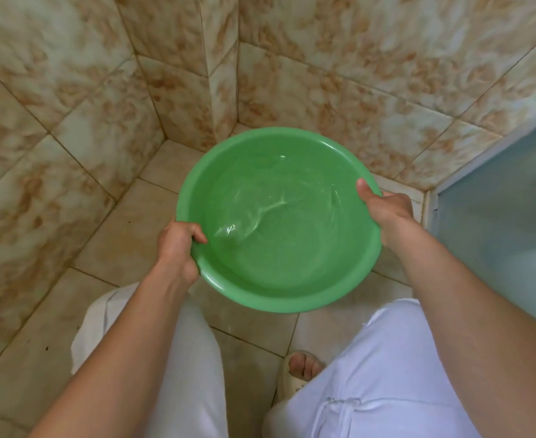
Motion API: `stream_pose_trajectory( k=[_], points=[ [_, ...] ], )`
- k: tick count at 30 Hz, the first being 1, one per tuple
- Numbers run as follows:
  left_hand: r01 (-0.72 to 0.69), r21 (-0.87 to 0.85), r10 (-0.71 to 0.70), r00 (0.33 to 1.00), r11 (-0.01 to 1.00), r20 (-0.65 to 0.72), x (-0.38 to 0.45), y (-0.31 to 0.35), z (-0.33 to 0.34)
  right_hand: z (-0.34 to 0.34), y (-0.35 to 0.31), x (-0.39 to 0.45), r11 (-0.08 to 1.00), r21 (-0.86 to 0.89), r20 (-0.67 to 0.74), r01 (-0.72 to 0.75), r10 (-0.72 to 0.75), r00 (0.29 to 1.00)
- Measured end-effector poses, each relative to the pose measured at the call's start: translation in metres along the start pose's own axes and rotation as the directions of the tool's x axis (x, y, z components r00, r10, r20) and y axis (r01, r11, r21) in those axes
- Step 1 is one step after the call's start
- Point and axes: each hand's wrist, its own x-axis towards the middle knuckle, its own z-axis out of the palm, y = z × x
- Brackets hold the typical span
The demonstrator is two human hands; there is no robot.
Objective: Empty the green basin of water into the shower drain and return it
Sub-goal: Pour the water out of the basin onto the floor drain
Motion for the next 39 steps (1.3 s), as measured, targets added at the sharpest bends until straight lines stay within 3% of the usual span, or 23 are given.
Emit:
stream_pose_trajectory(
  k=[15,39],
  points=[
    [0.056,0.018,-0.056,0.998,0.998,0.002,0.016,-0.04,0.015,-0.027,0.034,0.0,0.961,-0.115,0.122,-0.251,0.264,0.957],
    [0.257,0.078,-0.258,0.966,0.963,0.0,0.057,-0.104,0.042,-0.054,0.069,0.05,0.916,-0.304,0.033,-0.261,0.284,0.958]
  ],
)
